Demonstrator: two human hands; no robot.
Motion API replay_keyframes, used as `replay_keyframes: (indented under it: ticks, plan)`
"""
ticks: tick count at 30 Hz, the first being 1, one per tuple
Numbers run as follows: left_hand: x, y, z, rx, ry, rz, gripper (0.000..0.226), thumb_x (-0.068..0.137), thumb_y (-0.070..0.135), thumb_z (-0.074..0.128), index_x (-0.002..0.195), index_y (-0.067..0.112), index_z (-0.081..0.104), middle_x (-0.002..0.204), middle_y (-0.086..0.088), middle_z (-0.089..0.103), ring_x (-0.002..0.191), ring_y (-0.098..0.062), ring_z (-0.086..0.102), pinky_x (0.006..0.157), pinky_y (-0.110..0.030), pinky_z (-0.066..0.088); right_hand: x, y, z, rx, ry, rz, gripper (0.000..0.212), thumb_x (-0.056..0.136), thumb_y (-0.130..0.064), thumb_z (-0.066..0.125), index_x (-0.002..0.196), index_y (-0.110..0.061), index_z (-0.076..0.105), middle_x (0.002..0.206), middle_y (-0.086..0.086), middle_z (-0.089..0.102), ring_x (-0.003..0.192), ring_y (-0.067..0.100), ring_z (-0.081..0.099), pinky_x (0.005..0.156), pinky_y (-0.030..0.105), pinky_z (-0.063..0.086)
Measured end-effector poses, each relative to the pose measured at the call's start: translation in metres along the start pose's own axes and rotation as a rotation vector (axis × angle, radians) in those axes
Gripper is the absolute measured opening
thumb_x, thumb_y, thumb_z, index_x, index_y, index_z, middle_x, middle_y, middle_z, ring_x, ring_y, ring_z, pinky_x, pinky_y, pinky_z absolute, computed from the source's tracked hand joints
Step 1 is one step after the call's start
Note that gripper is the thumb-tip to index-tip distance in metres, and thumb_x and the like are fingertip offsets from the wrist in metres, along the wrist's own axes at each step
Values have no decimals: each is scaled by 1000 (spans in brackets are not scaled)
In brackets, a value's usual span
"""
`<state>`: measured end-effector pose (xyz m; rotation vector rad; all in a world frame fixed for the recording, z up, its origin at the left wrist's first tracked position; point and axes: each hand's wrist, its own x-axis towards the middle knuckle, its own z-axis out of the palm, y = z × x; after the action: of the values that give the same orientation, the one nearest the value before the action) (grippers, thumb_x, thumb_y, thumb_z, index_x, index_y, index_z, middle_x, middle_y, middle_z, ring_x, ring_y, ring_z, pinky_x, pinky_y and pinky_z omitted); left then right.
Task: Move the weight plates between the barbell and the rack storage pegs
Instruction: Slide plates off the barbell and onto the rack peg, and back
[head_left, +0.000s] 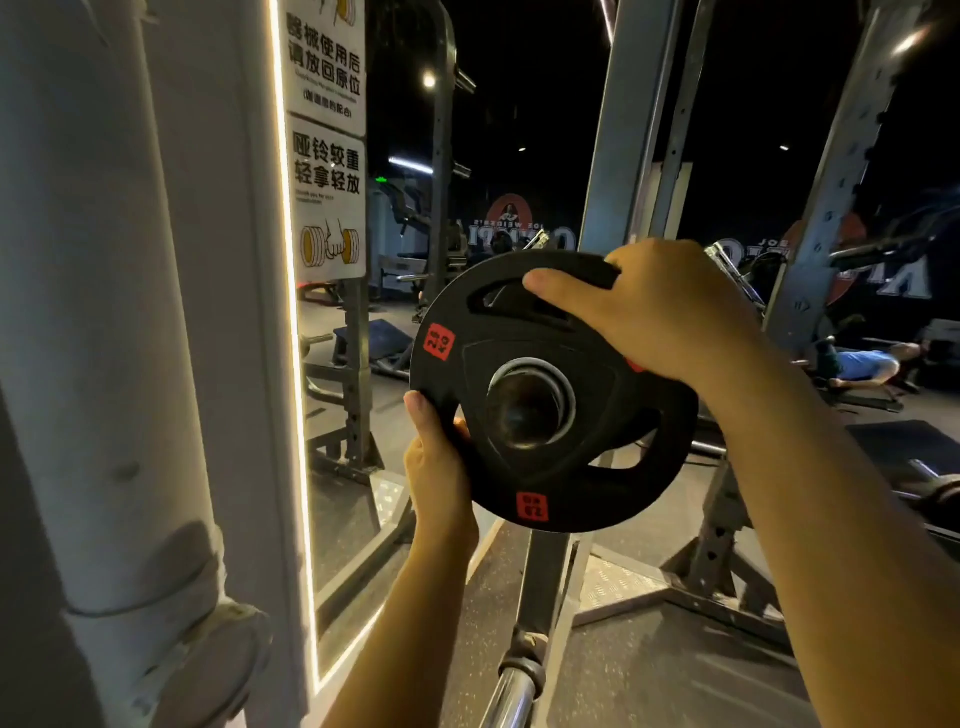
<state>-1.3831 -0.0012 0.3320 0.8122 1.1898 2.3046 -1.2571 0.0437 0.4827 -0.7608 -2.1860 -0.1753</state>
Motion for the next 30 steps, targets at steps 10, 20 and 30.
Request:
replay_keyframes:
  ticks: [10,20,30]
  plan:
    - [68,51,1,465,-165,405,53,94,55,31,69,16,56,57,4,52,49,1,48,61,-18,41,-77,22,60,517,516,244,33,87,-47,50,68,-21,49,52,-18,44,52,-13,54,45,2,36]
    - [82,23,0,407,-152,423,42,83,66,32,88,32,55,86,8,64,83,-2,62,78,-24,47,-45,43,60,261,628,58,62,89,-57,48,129,-9,45,111,3,56,106,23,54,91,51,45]
    - [110,-24,24,477,-112,352,38,100,36,42,131,14,48,114,13,53,92,16,47,77,7,31,-8,79,74,190,605,198,74,80,-66,51,135,-17,46,136,1,49,121,6,40,107,51,31]
